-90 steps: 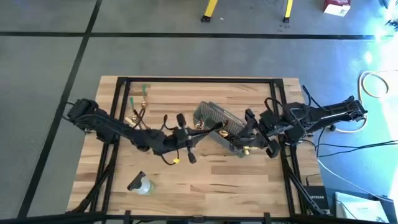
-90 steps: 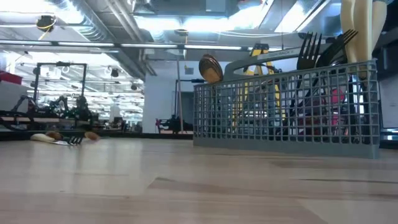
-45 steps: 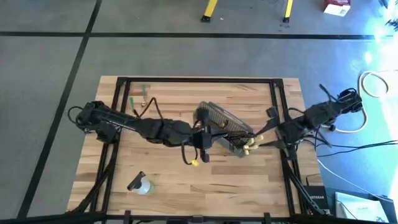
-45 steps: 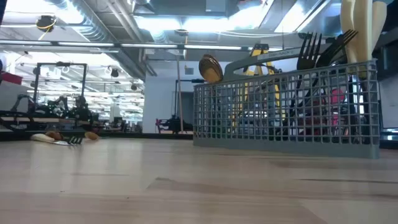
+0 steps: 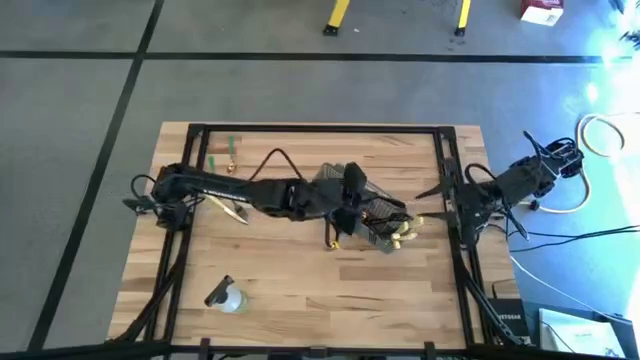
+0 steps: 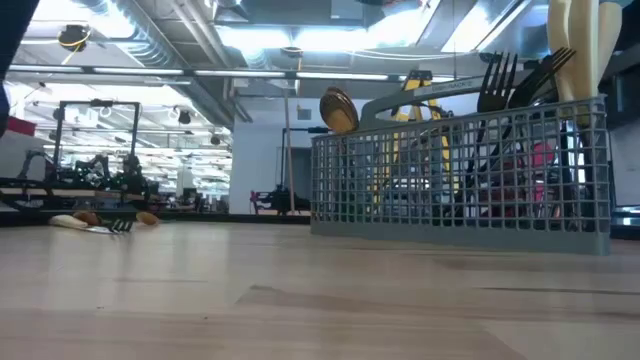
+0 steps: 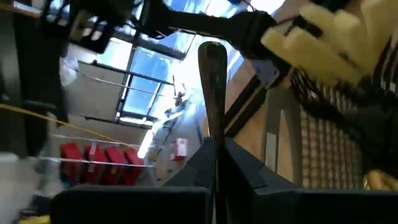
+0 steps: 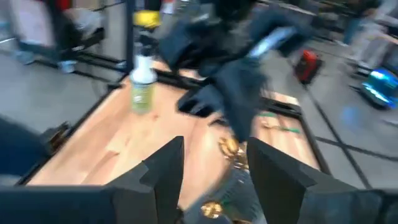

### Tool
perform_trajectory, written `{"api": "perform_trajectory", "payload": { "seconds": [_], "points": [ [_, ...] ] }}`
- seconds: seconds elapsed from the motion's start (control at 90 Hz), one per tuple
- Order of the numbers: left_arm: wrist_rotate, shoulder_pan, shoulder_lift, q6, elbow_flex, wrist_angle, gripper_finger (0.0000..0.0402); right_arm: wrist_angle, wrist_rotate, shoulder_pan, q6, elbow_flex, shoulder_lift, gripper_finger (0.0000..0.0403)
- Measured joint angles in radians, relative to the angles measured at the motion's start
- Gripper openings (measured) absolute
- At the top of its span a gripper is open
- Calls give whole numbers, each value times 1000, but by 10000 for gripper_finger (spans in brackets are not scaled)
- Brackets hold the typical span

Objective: Sort silverware
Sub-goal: Put the black fork into the cutlery rack

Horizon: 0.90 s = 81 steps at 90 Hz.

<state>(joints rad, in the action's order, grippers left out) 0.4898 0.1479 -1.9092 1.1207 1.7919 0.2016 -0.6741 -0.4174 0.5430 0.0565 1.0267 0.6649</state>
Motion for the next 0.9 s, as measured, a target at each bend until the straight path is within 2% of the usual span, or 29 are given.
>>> {"api": "perform_trajectory", "payload": {
  "seconds": [0.111,0.467,0.9],
  "points": [
    [-7,6,-13,151,0,2,0,-10,-69,0,-68,6,6,159],
    [4,17,-66,605,0,20,0,-47,-29,0,-211,7,108,159],
    [176,9,-127,1014,0,83,0,-61,-16,0,-236,7,171,159]
  ]
}}
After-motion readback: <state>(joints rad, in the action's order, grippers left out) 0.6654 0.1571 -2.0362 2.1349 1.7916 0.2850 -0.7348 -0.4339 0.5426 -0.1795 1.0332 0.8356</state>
